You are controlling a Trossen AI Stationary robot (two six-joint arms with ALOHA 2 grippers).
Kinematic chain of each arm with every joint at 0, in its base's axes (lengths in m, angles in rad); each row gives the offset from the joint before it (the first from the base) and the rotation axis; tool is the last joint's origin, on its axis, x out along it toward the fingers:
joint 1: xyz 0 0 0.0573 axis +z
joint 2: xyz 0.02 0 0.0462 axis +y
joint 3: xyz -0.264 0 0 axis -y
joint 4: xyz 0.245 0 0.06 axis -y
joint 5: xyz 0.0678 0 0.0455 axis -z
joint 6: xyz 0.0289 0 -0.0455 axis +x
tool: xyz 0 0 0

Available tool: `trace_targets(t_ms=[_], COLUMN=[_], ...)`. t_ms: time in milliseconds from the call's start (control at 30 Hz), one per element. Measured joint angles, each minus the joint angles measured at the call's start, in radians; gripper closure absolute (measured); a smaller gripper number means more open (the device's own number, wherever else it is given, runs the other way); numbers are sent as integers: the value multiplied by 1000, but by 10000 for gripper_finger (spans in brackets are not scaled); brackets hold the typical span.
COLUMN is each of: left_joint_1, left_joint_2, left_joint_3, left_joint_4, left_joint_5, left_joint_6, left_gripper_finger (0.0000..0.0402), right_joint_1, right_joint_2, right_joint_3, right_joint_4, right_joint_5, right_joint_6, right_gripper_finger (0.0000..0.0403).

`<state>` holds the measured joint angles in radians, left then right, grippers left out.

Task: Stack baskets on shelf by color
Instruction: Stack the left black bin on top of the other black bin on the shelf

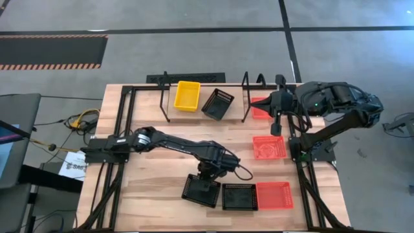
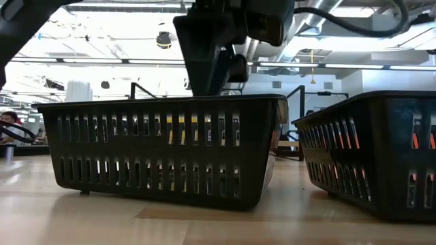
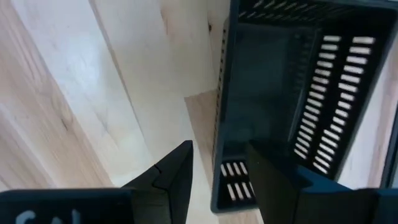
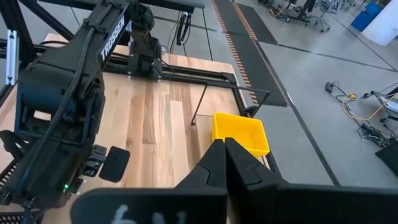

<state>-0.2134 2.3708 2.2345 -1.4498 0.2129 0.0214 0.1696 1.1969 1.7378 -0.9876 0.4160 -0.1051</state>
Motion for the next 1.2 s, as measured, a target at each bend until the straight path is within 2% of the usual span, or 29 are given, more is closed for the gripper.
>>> trace_targets(t_ms=[200, 567, 667, 833, 967, 1067, 1200], left_joint_1=[-2, -4, -4, 16, 42, 58, 86], left_joint_2=[35, 104, 104, 95, 94, 79, -7], left_joint_3=[0, -4, -3, -3, 0, 32, 70], left_joint_4=[21, 49, 44, 12, -55, -123, -119], left_joint_5=[-11, -12, -12, -33, -45, -92, -147], left_joint_6=[37, 12, 10, -2, -13, -15, -30], left_gripper_finger=[267, 269, 294, 388, 399, 400, 401], right_joint_1=[0, 0, 0, 0, 0, 0, -1], right_joint_2=[0, 0, 0, 0, 0, 0, 0], right_joint_3=[0, 0, 0, 0, 0, 0, 0], right_joint_4=[0, 9, 10, 11, 12, 12, 4], right_joint_5=[0, 0, 0, 0, 0, 0, 1], right_joint_6=[0, 1, 1, 3, 3, 3, 2], right_gripper_finger=[397, 397, 397, 397, 397, 397, 397])
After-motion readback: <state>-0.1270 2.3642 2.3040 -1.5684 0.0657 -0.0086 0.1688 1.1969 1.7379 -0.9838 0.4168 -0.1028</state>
